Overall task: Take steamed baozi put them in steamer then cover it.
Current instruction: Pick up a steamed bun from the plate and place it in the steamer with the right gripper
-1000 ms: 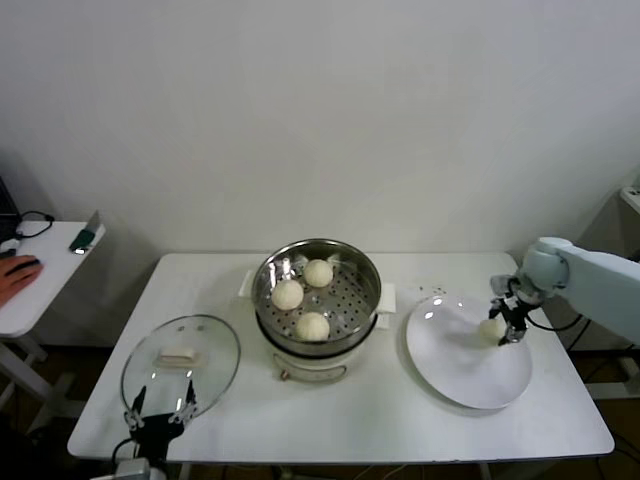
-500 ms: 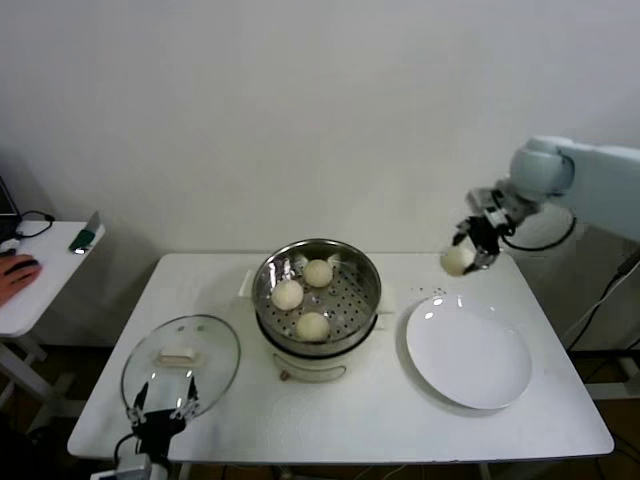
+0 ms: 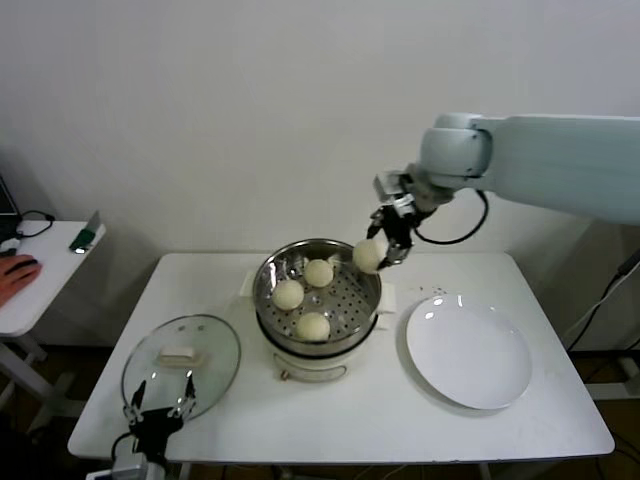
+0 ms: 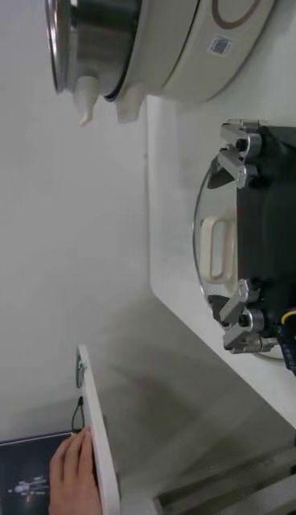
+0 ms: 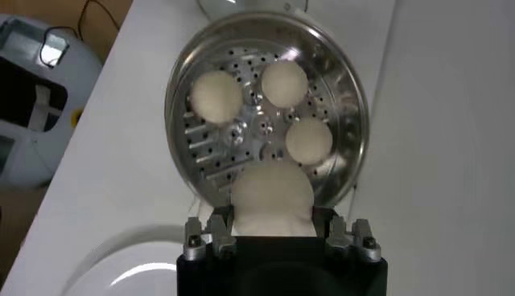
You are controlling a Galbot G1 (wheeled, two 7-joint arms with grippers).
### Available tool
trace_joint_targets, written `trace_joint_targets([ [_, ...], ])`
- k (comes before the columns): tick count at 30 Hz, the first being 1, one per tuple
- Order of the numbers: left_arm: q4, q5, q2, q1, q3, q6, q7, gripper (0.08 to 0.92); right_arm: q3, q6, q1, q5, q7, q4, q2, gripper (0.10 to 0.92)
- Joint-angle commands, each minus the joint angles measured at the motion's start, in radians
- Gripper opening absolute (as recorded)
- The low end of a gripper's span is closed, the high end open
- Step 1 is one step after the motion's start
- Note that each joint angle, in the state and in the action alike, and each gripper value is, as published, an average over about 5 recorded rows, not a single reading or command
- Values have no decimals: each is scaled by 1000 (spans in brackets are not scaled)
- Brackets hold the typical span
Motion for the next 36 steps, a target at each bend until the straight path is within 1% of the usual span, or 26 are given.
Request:
trace_joint_targets([
  [1, 1, -3, 1, -1, -2, 1, 0, 823, 27, -104, -155, 55, 114, -54, 159, 645],
  [8, 6, -2, 2, -2, -2, -1, 0, 823, 28, -108, -240, -20, 126, -142, 161, 645],
  [19, 13, 5, 2, -3, -6, -3, -1, 823, 36, -112, -318, -113, 135, -161, 141, 645],
  [36, 17, 5, 1, -7, -4, -3, -1, 823, 41, -106, -320, -128, 120, -169, 151, 656],
])
